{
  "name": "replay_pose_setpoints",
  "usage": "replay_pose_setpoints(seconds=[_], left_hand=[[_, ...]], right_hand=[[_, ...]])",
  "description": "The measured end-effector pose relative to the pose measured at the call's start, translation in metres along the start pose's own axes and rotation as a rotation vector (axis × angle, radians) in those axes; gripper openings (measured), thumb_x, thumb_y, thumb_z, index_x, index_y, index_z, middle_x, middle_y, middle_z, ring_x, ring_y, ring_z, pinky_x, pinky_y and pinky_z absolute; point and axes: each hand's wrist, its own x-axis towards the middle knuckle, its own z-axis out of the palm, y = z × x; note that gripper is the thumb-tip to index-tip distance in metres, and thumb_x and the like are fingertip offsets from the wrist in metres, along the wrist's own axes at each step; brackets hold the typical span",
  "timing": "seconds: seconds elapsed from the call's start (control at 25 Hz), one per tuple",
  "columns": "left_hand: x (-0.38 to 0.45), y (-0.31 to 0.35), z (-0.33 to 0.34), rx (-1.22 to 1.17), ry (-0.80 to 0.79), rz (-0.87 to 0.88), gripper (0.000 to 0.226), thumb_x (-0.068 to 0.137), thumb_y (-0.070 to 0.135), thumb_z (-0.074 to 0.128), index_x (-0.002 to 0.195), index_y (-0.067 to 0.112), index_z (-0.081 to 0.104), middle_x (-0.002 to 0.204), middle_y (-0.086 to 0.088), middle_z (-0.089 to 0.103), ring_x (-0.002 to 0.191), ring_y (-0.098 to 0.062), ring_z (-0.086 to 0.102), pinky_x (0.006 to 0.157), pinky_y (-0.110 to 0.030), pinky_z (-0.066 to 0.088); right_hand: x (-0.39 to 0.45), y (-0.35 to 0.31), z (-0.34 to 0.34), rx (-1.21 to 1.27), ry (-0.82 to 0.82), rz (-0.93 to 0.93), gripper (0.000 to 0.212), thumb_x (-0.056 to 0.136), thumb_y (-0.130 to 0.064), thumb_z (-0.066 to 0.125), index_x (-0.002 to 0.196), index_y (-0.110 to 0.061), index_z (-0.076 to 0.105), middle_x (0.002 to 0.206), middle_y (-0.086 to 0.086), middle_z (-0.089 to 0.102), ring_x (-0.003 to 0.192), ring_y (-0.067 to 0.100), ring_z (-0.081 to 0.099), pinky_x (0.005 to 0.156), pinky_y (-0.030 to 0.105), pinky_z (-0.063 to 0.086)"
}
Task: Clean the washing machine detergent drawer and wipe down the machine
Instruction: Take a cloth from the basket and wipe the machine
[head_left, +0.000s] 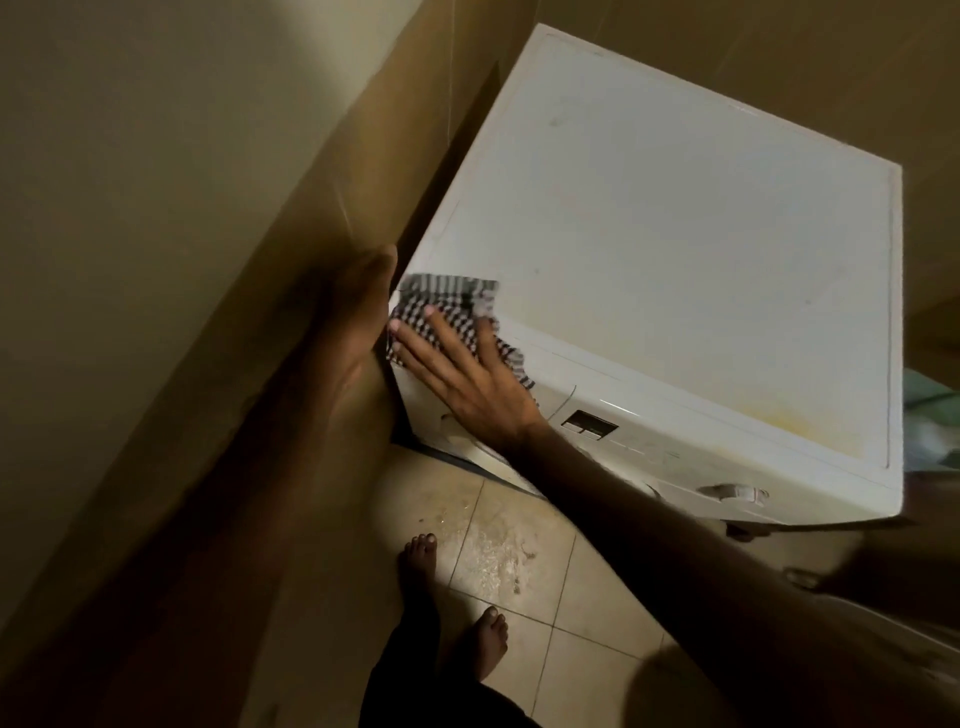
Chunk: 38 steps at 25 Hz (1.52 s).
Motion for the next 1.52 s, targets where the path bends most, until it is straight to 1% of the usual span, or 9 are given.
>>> replay_pose_setpoints(seconds=[0.12, 0.24, 0.48, 0.6, 0.96, 1.08, 1.28, 1.4, 1.52], left_hand=[[-0.021, 0.012, 0.030, -0.004, 0.099, 0.213, 0.038, 0.108, 0.023, 0.045, 0.141, 0.018, 0.063, 0.144, 0.003, 0.062, 0.125, -0.002, 0.055, 0.104, -0.016, 0.046], [-0.029, 0.019, 0.057, -0.028, 0.173, 0.292, 0.037, 0.104, 0.012, 0.047, 0.133, 0.013, 0.069, 0.132, 0.009, 0.066, 0.117, 0.004, 0.058, 0.086, 0.004, 0.042], [-0.010, 0.023, 0.059, 0.056, 0.256, 0.329, 0.039, 0.101, 0.013, 0.046, 0.133, 0.015, 0.070, 0.137, -0.001, 0.068, 0.126, -0.006, 0.059, 0.091, 0.005, 0.036], [-0.003, 0.020, 0.045, 0.004, 0.262, 0.202, 0.040, 0.105, 0.014, 0.047, 0.141, 0.014, 0.064, 0.143, -0.001, 0.064, 0.133, -0.014, 0.057, 0.105, -0.015, 0.041], [0.040, 0.016, 0.028, -0.061, -0.005, 0.184, 0.034, 0.108, 0.022, 0.052, 0.140, 0.015, 0.062, 0.139, -0.005, 0.065, 0.124, -0.017, 0.063, 0.110, -0.041, 0.050], [0.061, 0.035, 0.030, -0.125, -0.006, 0.174, 0.035, 0.109, 0.018, 0.049, 0.143, 0.011, 0.058, 0.137, -0.007, 0.065, 0.118, -0.016, 0.065, 0.099, -0.030, 0.053], [0.091, 0.044, 0.044, -0.075, -0.043, 0.218, 0.036, 0.107, 0.020, 0.050, 0.140, 0.009, 0.061, 0.138, -0.009, 0.065, 0.126, -0.026, 0.063, 0.109, -0.043, 0.050], [0.086, 0.060, 0.052, 0.035, 0.060, 0.254, 0.037, 0.105, 0.027, 0.049, 0.135, 0.015, 0.065, 0.128, 0.004, 0.064, 0.120, -0.017, 0.062, 0.101, -0.030, 0.048], [0.071, 0.071, 0.070, 0.229, -0.121, 0.404, 0.033, 0.106, 0.035, 0.047, 0.133, 0.031, 0.065, 0.137, 0.008, 0.063, 0.124, -0.006, 0.055, 0.104, -0.029, 0.043]], right_hand=[[-0.024, 0.009, -0.006, 0.385, 0.091, 0.515, 0.058, 0.110, -0.046, 0.029, 0.162, -0.022, 0.035, 0.166, 0.018, 0.035, 0.145, 0.049, 0.041, 0.109, 0.069, 0.039], [-0.075, 0.017, 0.003, 0.340, 0.015, 0.686, 0.061, 0.109, -0.055, 0.034, 0.159, -0.020, 0.041, 0.162, 0.017, 0.043, 0.144, 0.047, 0.045, 0.113, 0.067, 0.037], [-0.179, 0.053, 0.004, 0.380, -0.066, 1.185, 0.064, 0.107, -0.056, 0.030, 0.153, -0.017, 0.051, 0.164, 0.008, 0.042, 0.153, 0.037, 0.034, 0.121, 0.062, 0.027], [-0.152, 0.047, -0.005, 0.387, -0.062, 1.336, 0.057, 0.107, -0.046, 0.038, 0.156, -0.019, 0.048, 0.169, 0.005, 0.034, 0.157, 0.034, 0.026, 0.124, 0.062, 0.020], [0.068, 0.017, -0.015, 0.696, -0.144, 0.641, 0.060, 0.108, -0.052, 0.023, 0.164, -0.029, 0.029, 0.173, 0.002, 0.024, 0.159, 0.034, 0.018, 0.125, 0.067, 0.010], [0.118, 0.047, 0.002, 0.730, -0.199, 0.667, 0.061, 0.107, -0.053, 0.031, 0.163, -0.030, 0.030, 0.174, 0.001, 0.020, 0.160, 0.034, 0.013, 0.125, 0.066, 0.005], [0.149, 0.067, 0.010, 0.737, -0.293, 0.782, 0.068, 0.104, -0.050, 0.042, 0.165, -0.024, 0.024, 0.174, 0.003, 0.017, 0.159, 0.038, 0.010, 0.124, 0.067, 0.008], [0.126, 0.051, 0.000, 0.730, -0.208, 0.646, 0.074, 0.100, -0.055, 0.047, 0.164, -0.021, 0.029, 0.170, 0.004, 0.028, 0.158, 0.036, 0.016, 0.124, 0.064, 0.015], [0.069, 0.049, -0.005, 0.787, -0.073, 0.594, 0.062, 0.101, -0.052, 0.050, 0.155, -0.021, 0.048, 0.165, 0.006, 0.039, 0.157, 0.032, 0.022, 0.126, 0.059, 0.013]])
